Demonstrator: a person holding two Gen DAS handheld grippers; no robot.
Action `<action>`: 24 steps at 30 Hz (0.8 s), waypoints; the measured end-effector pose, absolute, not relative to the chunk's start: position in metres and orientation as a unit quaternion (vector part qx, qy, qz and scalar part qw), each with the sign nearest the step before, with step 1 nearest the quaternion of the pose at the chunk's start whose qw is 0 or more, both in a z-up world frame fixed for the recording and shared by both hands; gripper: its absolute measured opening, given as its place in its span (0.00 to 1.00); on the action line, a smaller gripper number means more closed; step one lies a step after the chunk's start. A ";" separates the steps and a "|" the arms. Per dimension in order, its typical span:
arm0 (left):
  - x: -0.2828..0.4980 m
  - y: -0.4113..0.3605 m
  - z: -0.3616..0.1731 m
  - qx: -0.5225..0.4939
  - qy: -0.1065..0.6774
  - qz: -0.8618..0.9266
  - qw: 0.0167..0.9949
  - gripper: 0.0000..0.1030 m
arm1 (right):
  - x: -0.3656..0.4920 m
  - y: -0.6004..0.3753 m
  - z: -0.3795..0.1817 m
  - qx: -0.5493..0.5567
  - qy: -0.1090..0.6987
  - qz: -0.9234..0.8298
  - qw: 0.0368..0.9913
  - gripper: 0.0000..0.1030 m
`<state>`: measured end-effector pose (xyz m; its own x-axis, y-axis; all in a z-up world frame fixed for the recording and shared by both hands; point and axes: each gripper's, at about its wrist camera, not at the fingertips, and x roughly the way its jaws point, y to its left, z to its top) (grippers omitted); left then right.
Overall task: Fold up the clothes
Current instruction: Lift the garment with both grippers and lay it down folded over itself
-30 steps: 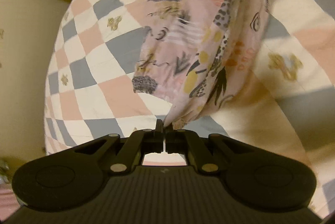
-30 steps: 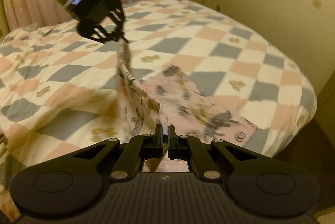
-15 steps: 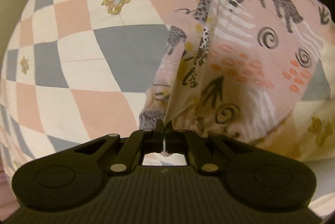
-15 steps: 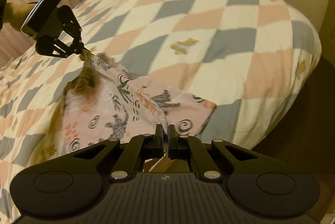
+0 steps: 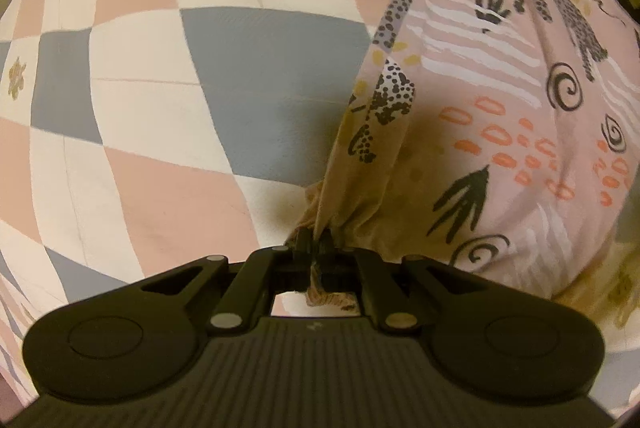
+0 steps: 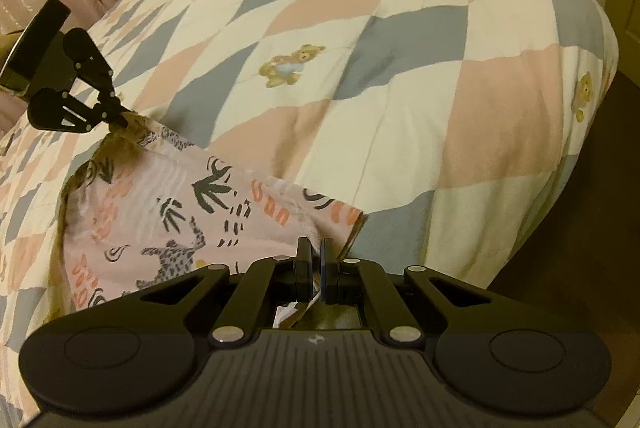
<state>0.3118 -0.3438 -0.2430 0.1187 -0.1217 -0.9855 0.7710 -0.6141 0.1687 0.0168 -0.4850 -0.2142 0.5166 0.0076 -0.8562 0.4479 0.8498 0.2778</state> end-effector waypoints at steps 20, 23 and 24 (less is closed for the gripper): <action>0.367 -0.314 -0.218 0.543 0.331 -0.565 0.525 0.33 | 0.016 -0.506 -0.218 0.233 0.480 -0.157 0.831 0.10; 0.373 -0.306 -0.214 0.516 0.356 -0.556 0.546 0.32 | 0.016 -0.497 -0.214 0.234 0.475 -0.147 0.836 0.12; 0.373 -0.302 -0.214 0.502 0.366 -0.557 0.551 0.32 | 0.016 -0.493 -0.213 0.236 0.473 -0.142 0.837 0.12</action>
<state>0.3728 -0.3022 -0.2137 0.1114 -0.2456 -0.9629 0.9815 -0.1248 0.1454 0.0162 -0.4934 -0.2131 0.5115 -0.0147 -0.8592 0.4608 0.8486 0.2598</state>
